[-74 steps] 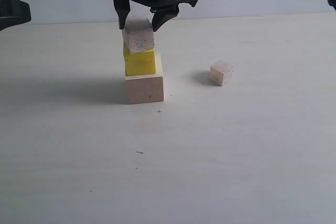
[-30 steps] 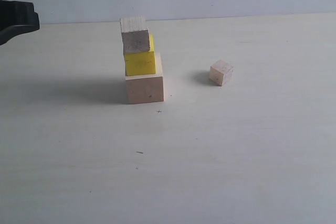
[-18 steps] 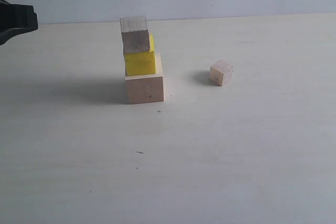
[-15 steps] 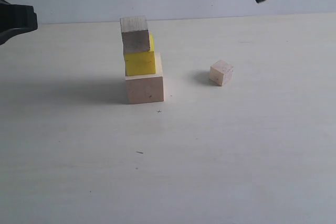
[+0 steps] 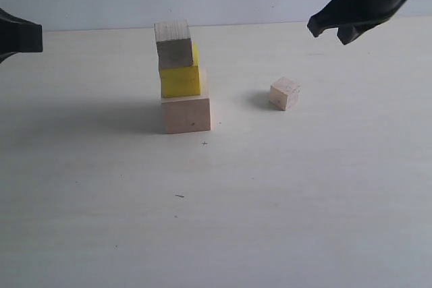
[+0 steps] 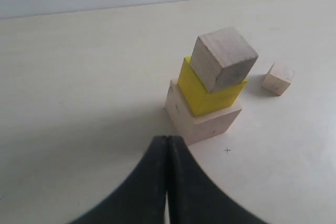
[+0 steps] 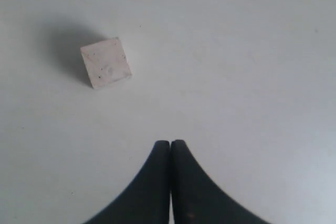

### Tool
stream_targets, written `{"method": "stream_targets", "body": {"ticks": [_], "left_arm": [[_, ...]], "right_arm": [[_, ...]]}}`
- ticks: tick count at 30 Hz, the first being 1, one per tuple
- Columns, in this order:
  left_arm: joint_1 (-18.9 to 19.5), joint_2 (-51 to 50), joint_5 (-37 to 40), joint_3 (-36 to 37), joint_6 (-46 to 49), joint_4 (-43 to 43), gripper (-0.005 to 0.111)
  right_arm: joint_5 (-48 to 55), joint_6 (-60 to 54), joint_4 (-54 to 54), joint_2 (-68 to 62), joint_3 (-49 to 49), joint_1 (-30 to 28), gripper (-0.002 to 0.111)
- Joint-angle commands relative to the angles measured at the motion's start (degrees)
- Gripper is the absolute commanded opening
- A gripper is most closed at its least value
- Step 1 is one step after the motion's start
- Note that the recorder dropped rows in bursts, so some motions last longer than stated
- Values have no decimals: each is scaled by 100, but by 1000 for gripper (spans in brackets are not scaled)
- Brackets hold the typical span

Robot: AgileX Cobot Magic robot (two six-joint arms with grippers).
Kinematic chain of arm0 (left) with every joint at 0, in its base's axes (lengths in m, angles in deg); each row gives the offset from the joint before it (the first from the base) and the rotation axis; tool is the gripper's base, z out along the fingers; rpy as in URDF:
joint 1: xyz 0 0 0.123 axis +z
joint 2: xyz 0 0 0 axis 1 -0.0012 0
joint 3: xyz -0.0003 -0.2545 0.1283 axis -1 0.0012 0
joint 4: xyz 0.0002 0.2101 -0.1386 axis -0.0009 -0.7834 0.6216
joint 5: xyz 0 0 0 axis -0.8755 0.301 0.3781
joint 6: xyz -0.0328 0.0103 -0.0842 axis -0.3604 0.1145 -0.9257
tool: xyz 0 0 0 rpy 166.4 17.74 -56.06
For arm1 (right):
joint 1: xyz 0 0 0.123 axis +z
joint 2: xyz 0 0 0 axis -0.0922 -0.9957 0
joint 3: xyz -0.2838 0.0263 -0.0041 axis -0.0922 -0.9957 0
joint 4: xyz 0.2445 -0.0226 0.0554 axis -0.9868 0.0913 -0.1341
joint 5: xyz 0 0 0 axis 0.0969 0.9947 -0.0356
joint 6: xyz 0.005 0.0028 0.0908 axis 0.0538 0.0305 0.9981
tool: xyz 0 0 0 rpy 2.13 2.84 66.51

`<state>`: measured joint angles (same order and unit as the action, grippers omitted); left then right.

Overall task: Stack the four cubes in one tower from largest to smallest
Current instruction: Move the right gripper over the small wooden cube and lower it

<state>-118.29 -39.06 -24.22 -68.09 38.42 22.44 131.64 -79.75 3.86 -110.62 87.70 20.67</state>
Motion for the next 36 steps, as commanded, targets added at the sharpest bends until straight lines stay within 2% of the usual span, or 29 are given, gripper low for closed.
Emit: {"method": "stream_targets", "body": {"ticks": [1, 7, 13, 16, 21, 25, 29, 32, 36], "left_arm": [[-29, -4, 218, 37, -6, -49, 0], [-29, -4, 311, 37, 5, -49, 0], [-29, -4, 322, 37, 5, -49, 0], [-29, -4, 335, 37, 103, -49, 0], [-29, -4, 394, 37, 285, -49, 0], [-29, -4, 394, 37, 285, -49, 0], [-29, -4, 394, 37, 285, -49, 0], [-29, -4, 394, 37, 285, -49, 0], [-29, -4, 394, 37, 285, -49, 0]], "right_arm": [[-275, -135, 46, -205, 213, -24, 0], [-10, -88, 11, -505, 616, -24, 0], [1192, -41, 11, -1229, 1808, -24, 0], [1657, -370, -166, -1570, 2206, -12, 0], [1533, -1321, -1292, -1791, 2330, -12, 0], [1349, -1321, -1218, -2015, 2330, -12, 3], [1244, -1556, -1171, -2278, 2330, -12, 12], [1244, -1864, -1148, -2382, 2330, -12, 22], [1009, -1945, -1149, -2419, 2330, -12, 46]]}}
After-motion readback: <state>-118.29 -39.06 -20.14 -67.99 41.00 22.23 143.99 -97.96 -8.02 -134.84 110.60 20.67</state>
